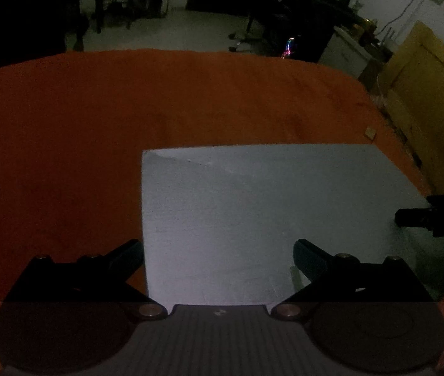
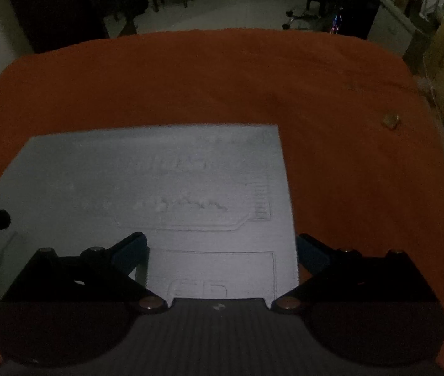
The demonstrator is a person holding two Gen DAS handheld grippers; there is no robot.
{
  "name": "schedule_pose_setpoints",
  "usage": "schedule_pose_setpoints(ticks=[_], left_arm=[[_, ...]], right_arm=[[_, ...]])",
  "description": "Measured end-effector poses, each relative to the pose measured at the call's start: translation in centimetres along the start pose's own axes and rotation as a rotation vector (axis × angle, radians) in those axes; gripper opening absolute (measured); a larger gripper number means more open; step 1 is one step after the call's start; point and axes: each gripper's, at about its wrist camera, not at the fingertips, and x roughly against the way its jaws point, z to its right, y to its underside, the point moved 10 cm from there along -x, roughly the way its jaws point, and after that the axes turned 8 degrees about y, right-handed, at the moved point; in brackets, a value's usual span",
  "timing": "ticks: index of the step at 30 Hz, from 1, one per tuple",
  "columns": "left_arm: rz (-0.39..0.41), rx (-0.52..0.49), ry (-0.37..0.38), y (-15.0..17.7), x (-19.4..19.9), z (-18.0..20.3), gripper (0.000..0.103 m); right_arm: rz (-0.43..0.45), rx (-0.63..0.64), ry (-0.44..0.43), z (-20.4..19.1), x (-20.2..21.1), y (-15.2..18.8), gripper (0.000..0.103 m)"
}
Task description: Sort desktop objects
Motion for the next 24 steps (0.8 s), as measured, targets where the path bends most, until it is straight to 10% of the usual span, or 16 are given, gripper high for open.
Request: schedule_pose_setpoints(ticks=[8, 17, 24], left_arm=[[0.04, -0.051, -0.036, 1.2, -1.2, -0.3, 0.102], [0.153, -0.118, -0.08, 0.6, 0.8, -0.8, 0.102], [0.068, -0.084, -0.105, 2.2, -0.7, -3.4, 0.102]], right_arm=[[-0.077, -0.072, -0.034, -1.5, -4.7, 4.7, 0.103], [0.066, 0.009, 0.055, -2.8, -3.9, 5.1, 0.103], [0.051, -0.058, 0.002, -2.8, -4.2, 5.4, 0.103]])
